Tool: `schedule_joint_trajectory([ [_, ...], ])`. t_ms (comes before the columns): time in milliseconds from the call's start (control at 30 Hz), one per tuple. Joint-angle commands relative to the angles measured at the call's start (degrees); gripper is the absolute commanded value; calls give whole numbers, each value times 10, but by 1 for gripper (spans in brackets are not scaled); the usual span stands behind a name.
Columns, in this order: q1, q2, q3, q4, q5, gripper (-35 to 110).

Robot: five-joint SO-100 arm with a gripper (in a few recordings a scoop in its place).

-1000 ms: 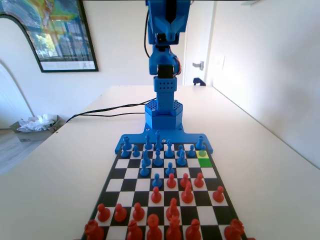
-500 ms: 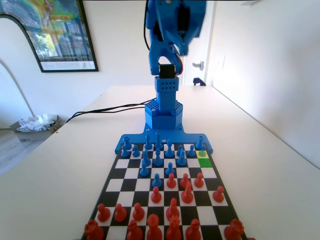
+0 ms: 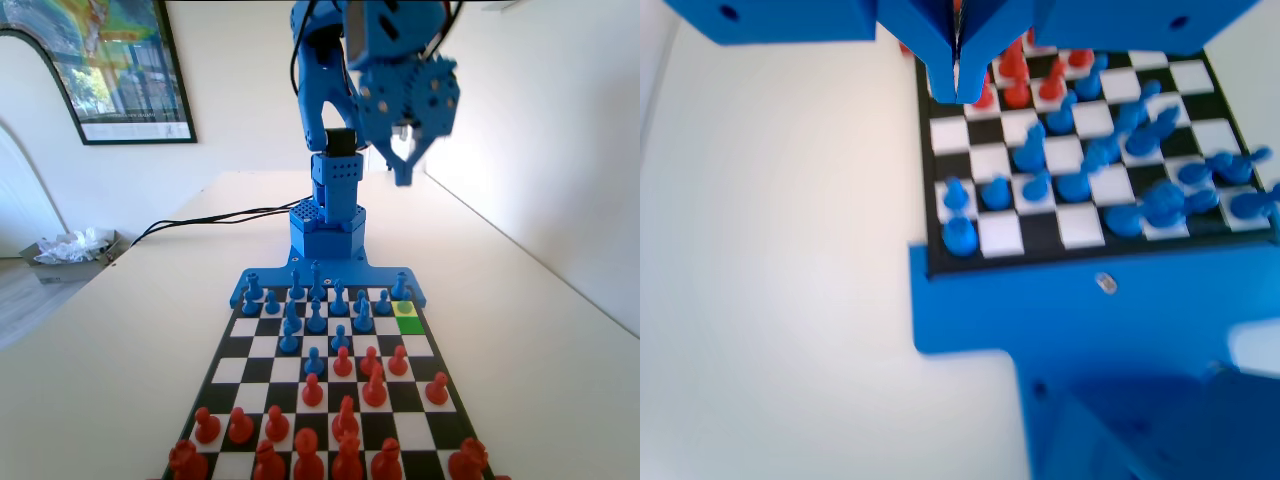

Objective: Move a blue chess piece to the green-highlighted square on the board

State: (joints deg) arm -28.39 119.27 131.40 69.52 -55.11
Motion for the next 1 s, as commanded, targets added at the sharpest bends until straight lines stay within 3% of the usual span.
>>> schedule_joint_trajectory([
  [0, -13, -10, 11, -39, 4, 3],
  [533, 3, -88, 69, -187, 6, 8],
  [967, 2, -149, 76, -238, 6, 9],
])
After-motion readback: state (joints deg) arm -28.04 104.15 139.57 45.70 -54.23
